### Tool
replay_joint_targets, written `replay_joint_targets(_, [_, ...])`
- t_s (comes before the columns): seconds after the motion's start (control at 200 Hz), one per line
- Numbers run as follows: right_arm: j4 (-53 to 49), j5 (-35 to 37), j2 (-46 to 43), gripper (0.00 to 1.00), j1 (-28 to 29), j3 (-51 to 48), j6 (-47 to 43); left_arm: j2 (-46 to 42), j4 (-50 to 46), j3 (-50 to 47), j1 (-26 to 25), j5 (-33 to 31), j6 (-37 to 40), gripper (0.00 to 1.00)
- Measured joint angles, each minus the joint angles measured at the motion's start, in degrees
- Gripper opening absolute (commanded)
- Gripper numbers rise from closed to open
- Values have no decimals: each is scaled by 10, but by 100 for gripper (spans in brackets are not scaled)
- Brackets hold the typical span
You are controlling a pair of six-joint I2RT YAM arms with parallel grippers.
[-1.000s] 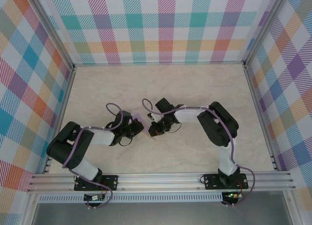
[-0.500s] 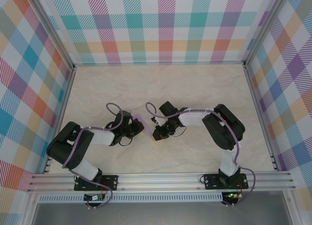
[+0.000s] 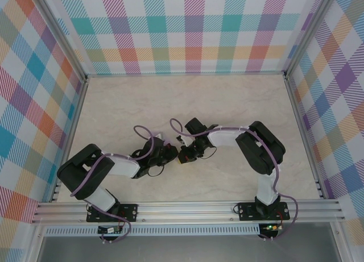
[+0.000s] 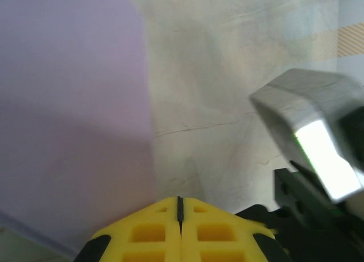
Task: Fold a paper plane with a square sheet of paper (pick it up from the middle)
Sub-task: Fold the wing for the fifth time at the center of the table.
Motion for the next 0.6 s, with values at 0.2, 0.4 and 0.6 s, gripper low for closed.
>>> replay_joint_targets(0.2, [0,0,1,0,0,0,7,10,31,-21,-5,-16,-9,4])
replay_joint_targets(0.4, [0,0,1,0,0,0,7,5,36,-29,-3,-33,-8,3])
replay_joint_targets(0.6, [0,3,1,0,0,0,6,-22,-2,-34,42,-45,1,3])
